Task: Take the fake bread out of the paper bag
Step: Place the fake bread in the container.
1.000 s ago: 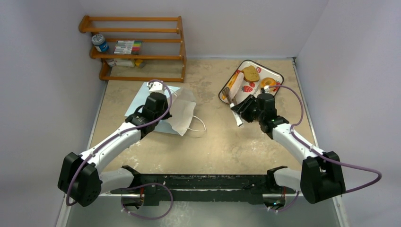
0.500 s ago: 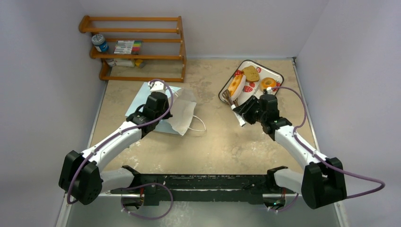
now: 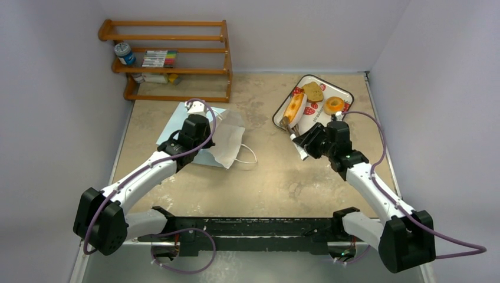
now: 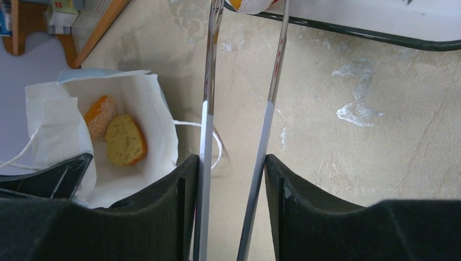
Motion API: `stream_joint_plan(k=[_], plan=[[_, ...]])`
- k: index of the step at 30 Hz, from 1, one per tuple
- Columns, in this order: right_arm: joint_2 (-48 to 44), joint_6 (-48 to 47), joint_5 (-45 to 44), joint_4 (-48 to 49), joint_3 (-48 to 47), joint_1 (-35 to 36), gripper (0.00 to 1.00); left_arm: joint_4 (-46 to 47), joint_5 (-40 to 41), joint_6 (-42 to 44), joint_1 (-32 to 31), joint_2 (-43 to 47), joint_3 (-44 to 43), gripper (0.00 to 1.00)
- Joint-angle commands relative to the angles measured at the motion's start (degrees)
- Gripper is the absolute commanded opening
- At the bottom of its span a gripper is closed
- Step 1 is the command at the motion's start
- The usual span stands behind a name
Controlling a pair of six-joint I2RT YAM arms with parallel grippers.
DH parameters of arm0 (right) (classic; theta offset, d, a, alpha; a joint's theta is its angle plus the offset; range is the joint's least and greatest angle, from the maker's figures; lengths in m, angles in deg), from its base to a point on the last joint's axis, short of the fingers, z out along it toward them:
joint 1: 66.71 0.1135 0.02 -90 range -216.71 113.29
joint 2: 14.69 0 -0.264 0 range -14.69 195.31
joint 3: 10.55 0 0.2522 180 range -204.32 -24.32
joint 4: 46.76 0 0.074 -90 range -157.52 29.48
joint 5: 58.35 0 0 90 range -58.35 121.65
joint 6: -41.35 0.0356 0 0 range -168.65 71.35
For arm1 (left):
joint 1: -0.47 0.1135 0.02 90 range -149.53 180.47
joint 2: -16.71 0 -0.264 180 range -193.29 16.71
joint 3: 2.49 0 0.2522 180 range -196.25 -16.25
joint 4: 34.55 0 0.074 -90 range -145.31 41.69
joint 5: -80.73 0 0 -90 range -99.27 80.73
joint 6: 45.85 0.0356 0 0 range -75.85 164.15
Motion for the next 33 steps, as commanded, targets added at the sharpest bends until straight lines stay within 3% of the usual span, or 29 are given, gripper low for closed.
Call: stream_joint_plan(k=[1,33], plan=[[-2.61,-0.35,-1.21,-0.36,-0.16,-0.20,0.48,3.56,-1.03,0.23,0.36,0.38,-2.18,0.00],[-12.56,-1.00,-1.62,-9.27,-0.86,-0.20,0.47,2.57,-0.92,0.08,0.34,1.40,-2.07,0.00]])
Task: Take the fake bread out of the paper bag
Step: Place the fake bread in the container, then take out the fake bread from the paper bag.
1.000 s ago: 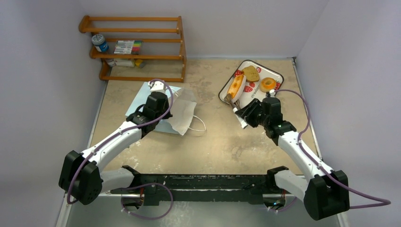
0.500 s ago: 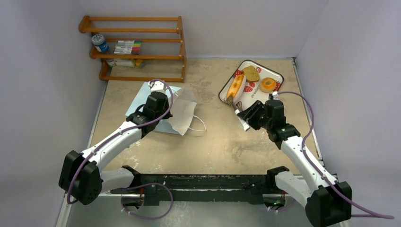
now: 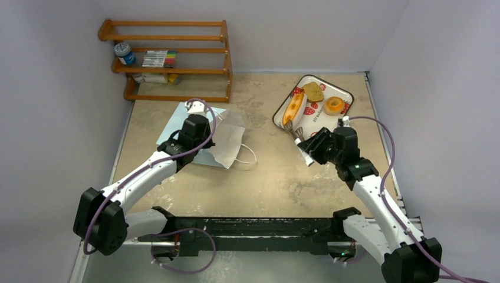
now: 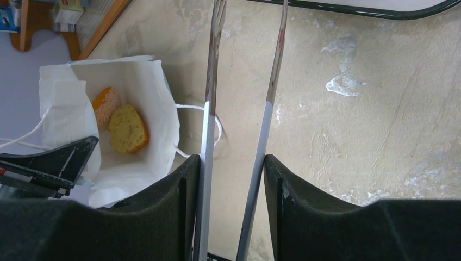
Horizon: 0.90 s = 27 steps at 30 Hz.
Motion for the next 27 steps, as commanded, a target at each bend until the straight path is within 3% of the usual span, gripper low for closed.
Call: stream_joint_plan(k=[1,16,27], plan=[[-2.42,-1.06,-0.27,-0.14,-1.17,-0.20,0.46,2.61,-0.82,0.06,0.35,1.54,-2.06,0.00],[-9.13,-6.19,-0.27,-8.80,-6.60,-0.20,0.45,2.62,-3.78,-0.64,0.36,2.81,-0.94,0.00],[-7.63,-10.85,9.25,-8.42,-10.43,-0.11,0.43,0.39,-7.96,1.49,0.36,3.71,-1.31,0.00]])
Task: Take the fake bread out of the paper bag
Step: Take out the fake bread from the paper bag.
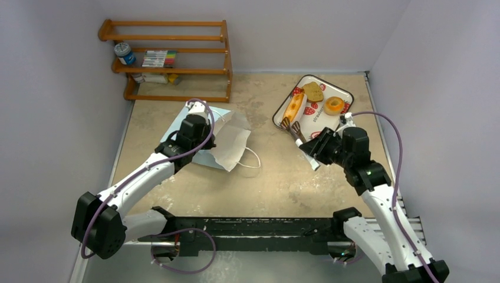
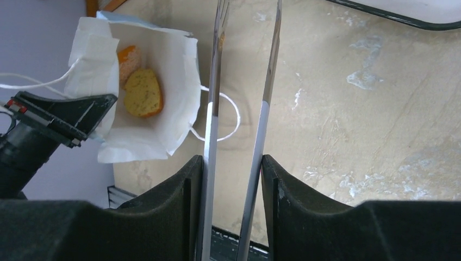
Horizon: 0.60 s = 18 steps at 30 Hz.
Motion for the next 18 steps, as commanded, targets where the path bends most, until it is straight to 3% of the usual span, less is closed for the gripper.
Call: stream_joint_plan(k=[1,12,18], plan=[[0.06,-3.47,6.43,1.97,-4.69,-0.11,0.43,0.19,-3.15,1.72,0.36,1.85,-1.47,0.00],[2.58,-7.58,14.77,1.46,-7.59,1.68,0.42,0.72,-3.42,2.25,0.36,0.32,-1.60,0.00],[3.89,-7.14,13.45,2.25,-7.24,7.92,0.42,1.12,-4.02,3.44,0.36,-1.92,-2.98,0.00]])
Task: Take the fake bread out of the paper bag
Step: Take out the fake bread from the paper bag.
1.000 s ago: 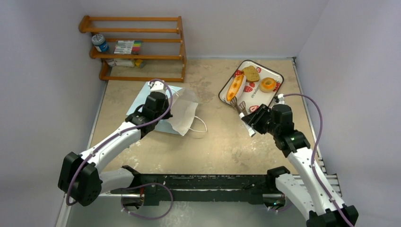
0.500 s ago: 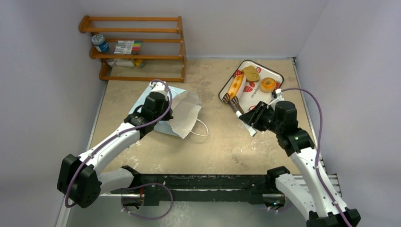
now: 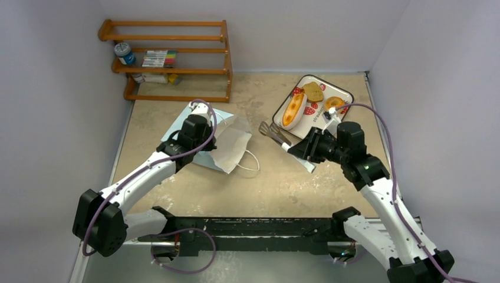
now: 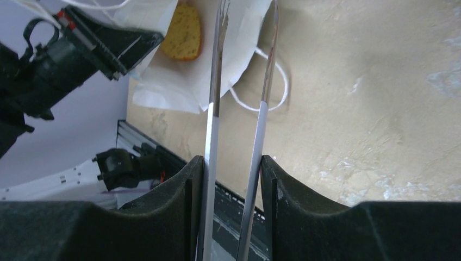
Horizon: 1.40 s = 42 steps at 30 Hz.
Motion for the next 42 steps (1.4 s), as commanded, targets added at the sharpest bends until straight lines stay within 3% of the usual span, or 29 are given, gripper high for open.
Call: stream_joint_plan(k=[1,6,19,34,42], plan=[[0.48,-0.42,0.51,2.70,-2.20,6.05,0.42,2.39,-2.22,1.62,0.36,-1.55,-3.32,0.00],[1.79,2.54,-2.15,5.98,-0.90,13.28,0.41,2.51,-3.63,2.08,0.35,-3.11,-4.83,0.00],[10.31,6.42,-5.66,20.57,3.67,22.46,0.41,-2.18,-9.33,3.71,0.36,0.51,-5.80,0.00],[25.20,12.11,-5.98,44.19,10.35,26.99,0.42,-10.42,-8.80,1.99,0.36,4.08,-5.81,0.00],[30.77,14.53,-0.76,52.22,9.83,27.12,0.43,-10.73,-8.15,1.12,0.36,2.88,-6.54,0.00]])
